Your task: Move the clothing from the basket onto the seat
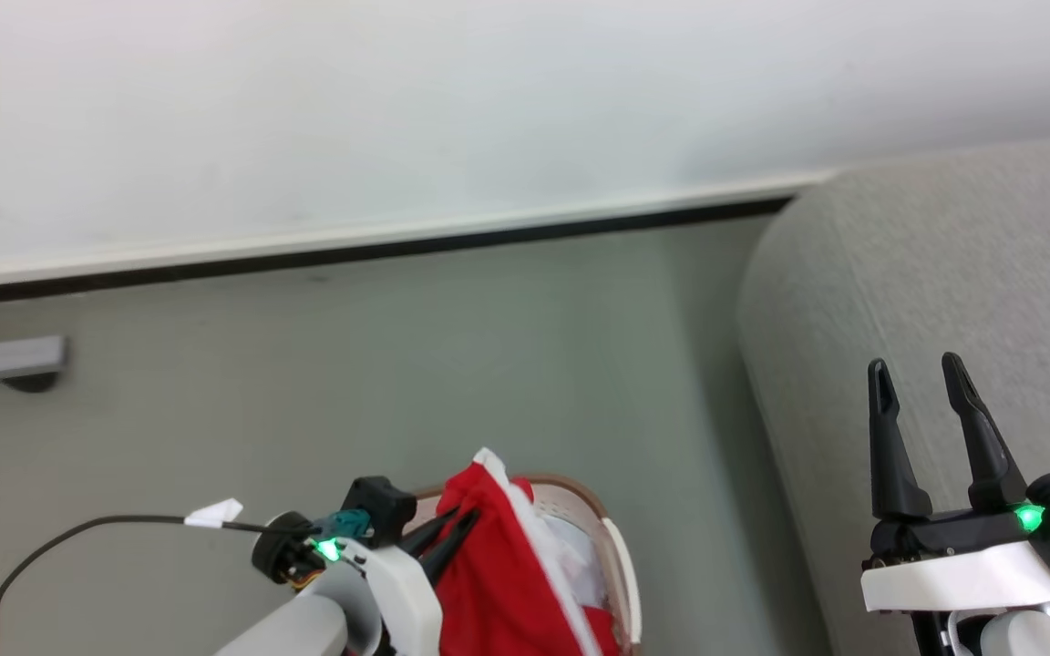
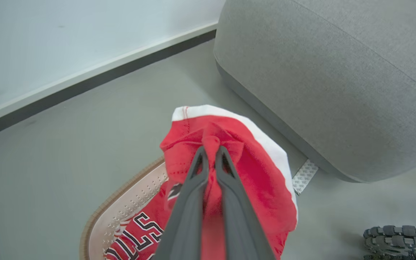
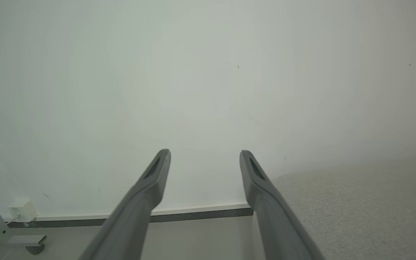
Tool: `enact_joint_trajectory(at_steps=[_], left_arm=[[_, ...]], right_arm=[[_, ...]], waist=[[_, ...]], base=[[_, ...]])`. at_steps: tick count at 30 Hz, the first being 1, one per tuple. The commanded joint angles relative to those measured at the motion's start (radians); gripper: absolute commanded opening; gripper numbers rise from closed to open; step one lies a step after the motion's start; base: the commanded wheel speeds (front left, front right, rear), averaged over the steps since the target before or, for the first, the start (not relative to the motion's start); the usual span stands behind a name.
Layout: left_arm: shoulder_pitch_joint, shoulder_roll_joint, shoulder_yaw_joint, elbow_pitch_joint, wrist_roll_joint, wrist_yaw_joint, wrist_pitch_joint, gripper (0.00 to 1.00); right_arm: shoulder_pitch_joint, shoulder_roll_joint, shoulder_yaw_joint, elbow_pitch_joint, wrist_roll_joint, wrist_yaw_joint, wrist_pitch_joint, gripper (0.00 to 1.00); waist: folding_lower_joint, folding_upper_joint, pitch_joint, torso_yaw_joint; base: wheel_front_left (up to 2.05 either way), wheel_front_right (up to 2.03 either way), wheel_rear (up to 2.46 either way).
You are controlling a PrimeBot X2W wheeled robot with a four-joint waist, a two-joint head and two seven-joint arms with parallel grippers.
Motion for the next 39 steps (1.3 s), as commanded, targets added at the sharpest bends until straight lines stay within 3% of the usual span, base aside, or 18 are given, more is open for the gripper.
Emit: enact_joint_trajectory(at_steps=[1,11,18,34,39], left_arm=[[0.021,0.009,0.02,-0.028,0.018,0.005,0.0,0.0],[0.066,0.023,0.209,-0.31,0.092,0.028,-0.001,0.0],[0.056,0.035,0.266,-0.408,0.105,0.061,-0.001,0.0],[0.049,0.068,0.299,-0.54,0.077,0.102,0.024,0.0],[0.054,0.07,0.298,-0.556,0.07,0.106,0.028,0.0]], right_arm=[[0.018,-0.003,-0.002,0.006,-0.003,-0.002,0.001,1.0],[0.047,-0.003,0.007,0.036,0.026,-0.002,0.001,1.0],[0.07,-0.003,0.054,0.044,0.078,-0.002,0.001,1.0],[0.07,-0.003,0.156,0.048,0.113,-0.002,0.001,1.0],[0.056,-0.003,0.232,0.058,0.109,-0.002,0.001,1.0]], waist=[[0.0002,0.0,-0.068,0.073],[0.0002,0.0,-0.144,0.155],[0.0002,0.0,-0.182,0.184],[0.0002,0.0,-0.194,0.198],[0.0002,0.0,-0.195,0.201]], base=[[0.0,0.0,0.0],[0.0,0.0,0.0],[0.0,0.0,0.0],[0.0,0.0,0.0],[0.0,0.0,0.0]])
